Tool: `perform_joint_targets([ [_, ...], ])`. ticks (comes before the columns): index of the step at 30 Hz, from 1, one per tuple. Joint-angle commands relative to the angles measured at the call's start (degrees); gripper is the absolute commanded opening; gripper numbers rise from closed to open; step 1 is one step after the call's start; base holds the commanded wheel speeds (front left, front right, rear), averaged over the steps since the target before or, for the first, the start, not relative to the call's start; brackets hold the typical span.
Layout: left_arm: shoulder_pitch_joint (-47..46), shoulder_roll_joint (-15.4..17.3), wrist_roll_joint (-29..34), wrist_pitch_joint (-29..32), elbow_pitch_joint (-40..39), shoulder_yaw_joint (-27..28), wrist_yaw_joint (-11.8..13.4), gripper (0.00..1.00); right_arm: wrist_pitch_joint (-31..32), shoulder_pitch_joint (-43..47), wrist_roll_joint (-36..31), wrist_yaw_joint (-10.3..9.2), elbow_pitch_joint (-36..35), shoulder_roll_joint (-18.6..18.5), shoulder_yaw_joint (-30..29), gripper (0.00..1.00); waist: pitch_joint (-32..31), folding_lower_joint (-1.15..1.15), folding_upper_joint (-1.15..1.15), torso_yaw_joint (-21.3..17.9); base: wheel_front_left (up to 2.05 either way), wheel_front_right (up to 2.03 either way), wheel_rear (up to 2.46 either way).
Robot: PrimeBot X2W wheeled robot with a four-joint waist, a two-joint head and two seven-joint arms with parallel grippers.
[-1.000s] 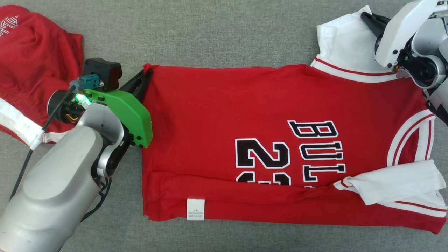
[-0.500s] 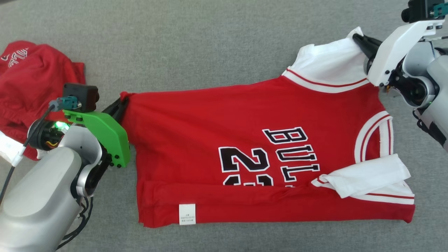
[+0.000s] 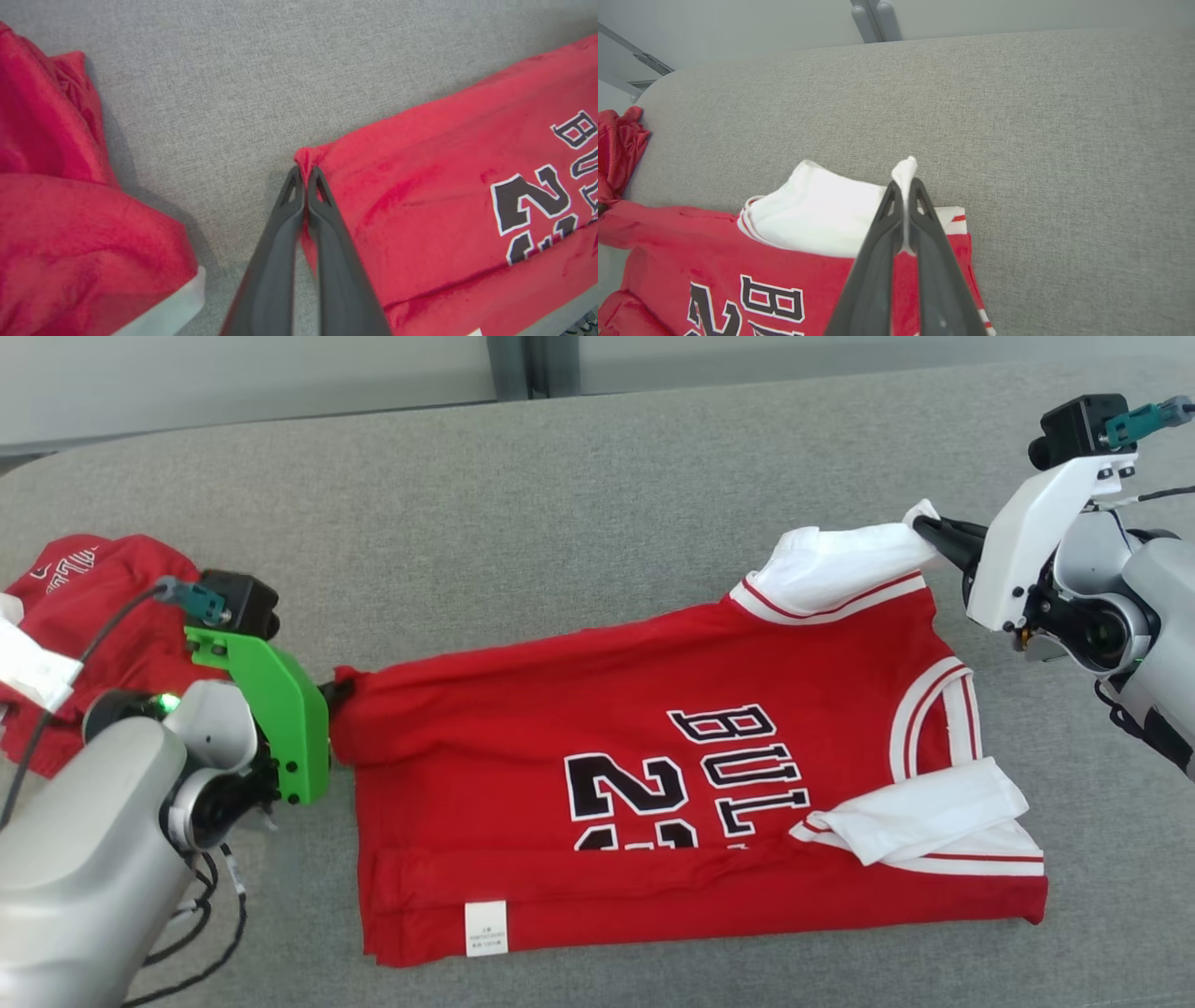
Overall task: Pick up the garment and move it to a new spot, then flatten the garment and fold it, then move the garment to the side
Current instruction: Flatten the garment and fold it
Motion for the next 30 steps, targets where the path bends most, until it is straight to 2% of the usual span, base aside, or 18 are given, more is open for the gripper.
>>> perform_joint_targets([
  [1,-1.1,0.5,1.2,-0.3,0.9,-0.4,-0.6,0.0,0.3,0.5,0.3,0.01,0.1,-0.6,0.5,0.0,-0.8,0.0,0.0,-0.7,0.0,0.0,0.0],
  [8,-3.1,-0.4,2.7,-2.8,5.3,-1.2,-2.7,0.0,1.7,1.1,2.1,0.01,0.2,-1.9,2.1,0.0,-1.7,0.0,0.0,-1.6,0.0,0.0,0.0],
  [15,-4.1,-1.5,1.1,0.6,8.5,-3.1,-4.3,0.0,5.4,2.1,4.8,0.01,-3.1,-4.3,3.6,0.0,-2.2,0.0,0.0,-1.8,0.0,0.0,0.0],
  [30,-6.0,-1.4,1.9,-0.4,11.6,-6.5,-5.2,0.0,9.8,4.8,6.8,0.01,-15.7,-11.9,6.1,0.0,-2.5,0.0,0.0,-2.5,0.0,0.0,0.0],
])
